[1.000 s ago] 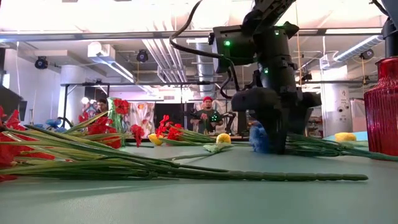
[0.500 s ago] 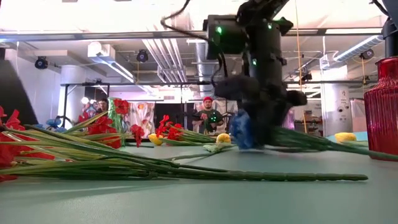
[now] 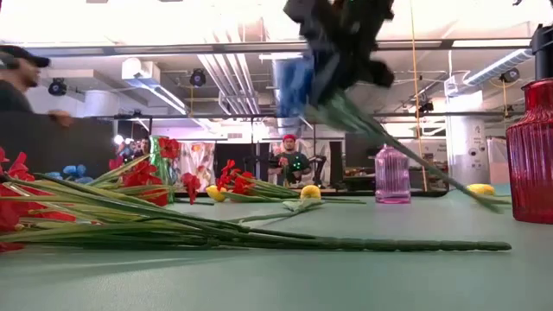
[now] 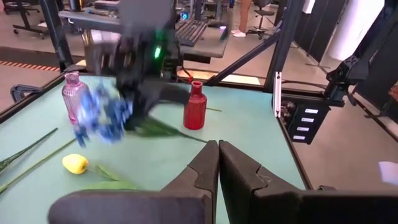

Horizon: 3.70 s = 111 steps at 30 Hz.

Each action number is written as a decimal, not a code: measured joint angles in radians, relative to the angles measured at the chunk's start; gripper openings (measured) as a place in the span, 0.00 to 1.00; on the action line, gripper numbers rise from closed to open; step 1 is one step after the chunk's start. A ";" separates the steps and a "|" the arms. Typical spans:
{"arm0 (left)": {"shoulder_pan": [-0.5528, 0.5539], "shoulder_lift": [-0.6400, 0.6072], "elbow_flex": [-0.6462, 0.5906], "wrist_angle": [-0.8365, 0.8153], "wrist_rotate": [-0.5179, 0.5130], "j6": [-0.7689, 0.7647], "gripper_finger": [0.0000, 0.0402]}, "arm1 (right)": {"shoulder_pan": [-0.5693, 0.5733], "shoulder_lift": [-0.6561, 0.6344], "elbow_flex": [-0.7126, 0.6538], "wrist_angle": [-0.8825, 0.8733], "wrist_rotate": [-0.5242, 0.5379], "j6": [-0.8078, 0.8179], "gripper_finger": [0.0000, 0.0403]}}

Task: Sort flowers into vase by color
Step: Put the left blue flower into the red vase

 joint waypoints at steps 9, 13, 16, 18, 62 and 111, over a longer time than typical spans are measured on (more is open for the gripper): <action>0.000 0.000 -0.001 0.001 0.000 -0.005 0.00 | 0.186 -0.187 -0.076 0.157 0.460 -0.106 0.11; 0.000 0.000 -0.001 0.001 0.000 -0.005 0.00 | 0.260 -0.246 -0.115 0.217 0.545 -0.168 0.11; 0.000 0.001 -0.001 0.001 -0.001 -0.005 0.00 | 0.305 -0.283 -0.152 0.271 0.563 -0.232 0.11; 0.000 0.001 -0.001 0.001 -0.001 -0.005 0.00 | 0.330 -0.306 -0.187 0.319 0.563 -0.262 0.11; 0.000 0.002 -0.002 0.009 -0.001 -0.080 0.00 | 0.667 -1.027 -0.719 0.777 0.734 -0.596 0.11; 0.000 0.002 -0.002 0.009 -0.010 -0.092 0.00 | 0.755 -0.916 -0.547 0.323 0.715 -0.496 0.11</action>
